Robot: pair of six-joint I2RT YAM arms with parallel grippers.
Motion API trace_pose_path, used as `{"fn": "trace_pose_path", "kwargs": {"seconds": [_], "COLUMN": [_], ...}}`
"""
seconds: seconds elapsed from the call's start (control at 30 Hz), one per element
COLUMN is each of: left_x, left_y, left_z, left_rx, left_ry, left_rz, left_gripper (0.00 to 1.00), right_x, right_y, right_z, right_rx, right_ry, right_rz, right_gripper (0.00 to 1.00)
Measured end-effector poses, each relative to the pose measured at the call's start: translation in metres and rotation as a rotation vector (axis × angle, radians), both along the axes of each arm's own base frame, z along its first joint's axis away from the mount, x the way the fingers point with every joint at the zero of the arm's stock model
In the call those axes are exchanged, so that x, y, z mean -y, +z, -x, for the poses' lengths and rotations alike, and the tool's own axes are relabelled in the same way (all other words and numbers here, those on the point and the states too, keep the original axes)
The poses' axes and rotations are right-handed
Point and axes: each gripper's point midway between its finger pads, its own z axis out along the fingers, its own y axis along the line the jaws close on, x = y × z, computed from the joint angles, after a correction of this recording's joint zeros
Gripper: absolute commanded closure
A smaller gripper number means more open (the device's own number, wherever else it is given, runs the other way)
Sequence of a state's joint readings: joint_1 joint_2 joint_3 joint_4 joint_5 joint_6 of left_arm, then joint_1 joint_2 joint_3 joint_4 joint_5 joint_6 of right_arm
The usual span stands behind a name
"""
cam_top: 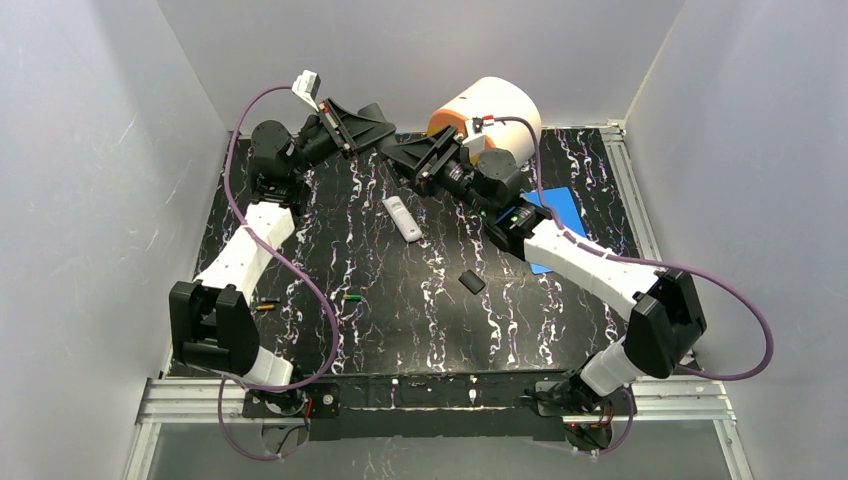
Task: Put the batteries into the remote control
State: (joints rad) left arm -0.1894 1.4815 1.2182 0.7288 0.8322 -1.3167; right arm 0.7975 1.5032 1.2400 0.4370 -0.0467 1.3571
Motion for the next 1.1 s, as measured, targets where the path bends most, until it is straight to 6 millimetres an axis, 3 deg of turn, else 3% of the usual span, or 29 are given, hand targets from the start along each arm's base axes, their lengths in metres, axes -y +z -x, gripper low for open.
{"fn": "trace_pose_path", "kwargs": {"seconds": [0.17,0.43,0.63,0.83,1.1], "left_x": [0.0001,0.0,0.0,-0.0007,-0.0016], "left_y": [0.0009,-0.0011,-0.0019,-0.0011,0.0019], "left_z": [0.001,0.0012,0.0009,-0.0009,-0.0015], "left_rx": [0.008,0.005,-0.003,-0.047,-0.056], "left_ry": [-0.004,-0.004,-0.004,0.0,0.007], "left_rz": [0.002,0.006,0.008,0.033,0.049], "left_gripper": [1.0,1.0,1.0,1.0,1.0], "right_x": [0.0009,-0.0033,-0.0038,-0.004,-0.0036], "right_y": [-0.0009,-0.0068,-0.0049,-0.0005,-0.0028], "right_z": [-0.0043,-0.0015,0.0003,0.0021,0.0019], "right_rx": [-0.014,-0.023,-0.016,0.002,0.007], "right_ry": [0.009,0.043,0.053,0.062,0.058], "right_rz": [-0.016,-0.006,-0.01,-0.02,-0.005], "right_gripper": [0.42,0.44,0.61,0.63,0.31]}}
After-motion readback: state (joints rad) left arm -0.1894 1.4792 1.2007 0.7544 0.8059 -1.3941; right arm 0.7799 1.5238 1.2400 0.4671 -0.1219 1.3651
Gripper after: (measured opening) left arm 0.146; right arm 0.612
